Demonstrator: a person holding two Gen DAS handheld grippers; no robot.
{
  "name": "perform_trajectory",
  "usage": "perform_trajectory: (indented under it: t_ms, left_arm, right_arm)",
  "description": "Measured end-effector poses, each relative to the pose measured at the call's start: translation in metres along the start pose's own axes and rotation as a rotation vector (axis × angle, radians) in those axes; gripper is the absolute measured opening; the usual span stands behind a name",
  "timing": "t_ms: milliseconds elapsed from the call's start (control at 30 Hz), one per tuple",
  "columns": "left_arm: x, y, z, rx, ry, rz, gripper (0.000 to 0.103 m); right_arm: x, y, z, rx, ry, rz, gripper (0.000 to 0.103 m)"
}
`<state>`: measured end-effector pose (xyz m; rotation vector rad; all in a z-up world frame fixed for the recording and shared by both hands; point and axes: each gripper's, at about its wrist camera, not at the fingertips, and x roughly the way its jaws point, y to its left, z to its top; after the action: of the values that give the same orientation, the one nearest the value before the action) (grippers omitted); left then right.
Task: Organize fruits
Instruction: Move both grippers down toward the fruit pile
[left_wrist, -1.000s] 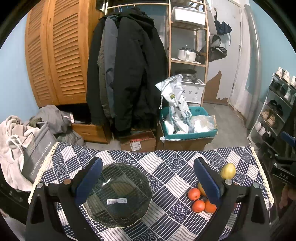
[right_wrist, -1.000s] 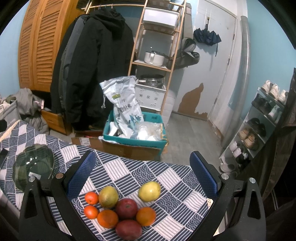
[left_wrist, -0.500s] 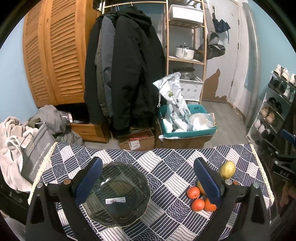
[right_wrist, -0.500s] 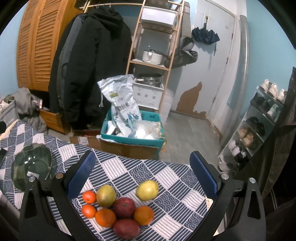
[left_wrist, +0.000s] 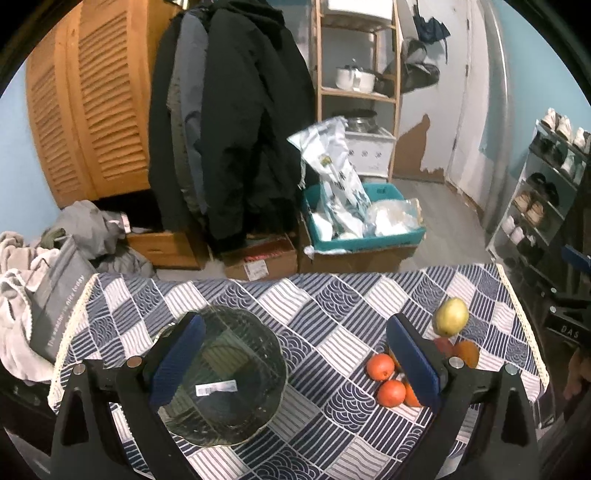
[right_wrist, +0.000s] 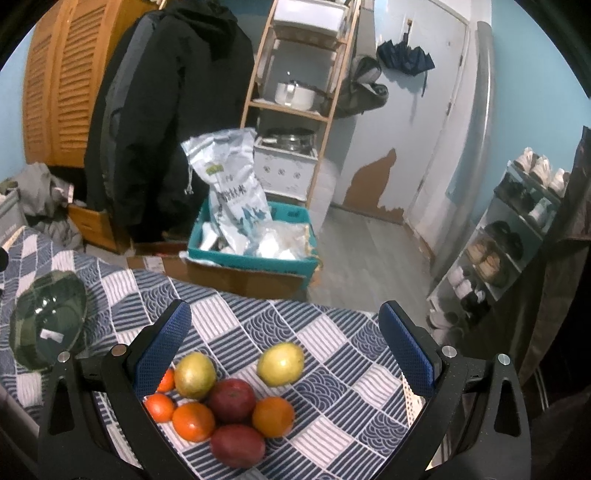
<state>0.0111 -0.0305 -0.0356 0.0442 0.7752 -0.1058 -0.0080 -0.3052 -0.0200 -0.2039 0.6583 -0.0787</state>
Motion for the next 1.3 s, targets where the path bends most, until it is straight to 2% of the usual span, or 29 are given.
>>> perform_trajectory:
  t_ms: [300, 500, 767, 1100, 1300]
  left_arm:
    - [0.035, -0.009, -0.008, 0.008, 0.084, -0.026, 0.1]
    - [0.061, -0.024, -0.019, 0.056, 0.134, -0.026, 0.1]
    - [0.095, -0.049, -0.032, 0.102, 0.21, -0.066, 0.1]
    - [0.142, -0.08, -0.05, 0.168, 0.29, -0.094, 0.1]
    - [0.169, -0.097, -0.063, 0.199, 0.346, -0.112, 0.097]
  right_arm:
    - [0.022, -0.01, -0.014, 0.024, 0.095, -0.01, 0.1]
    - [0.039, -0.014, -0.027, 0.031, 0.16, -0.016, 0.1]
    - [0.064, -0.026, -0.05, 0.07, 0.25, -0.02, 0.1]
    - [0.099, -0.044, -0.086, 0.184, 0.389, 0.013, 0.1]
    - [0.11, -0.051, -0.1, 0.224, 0.433, 0.026, 0.1]
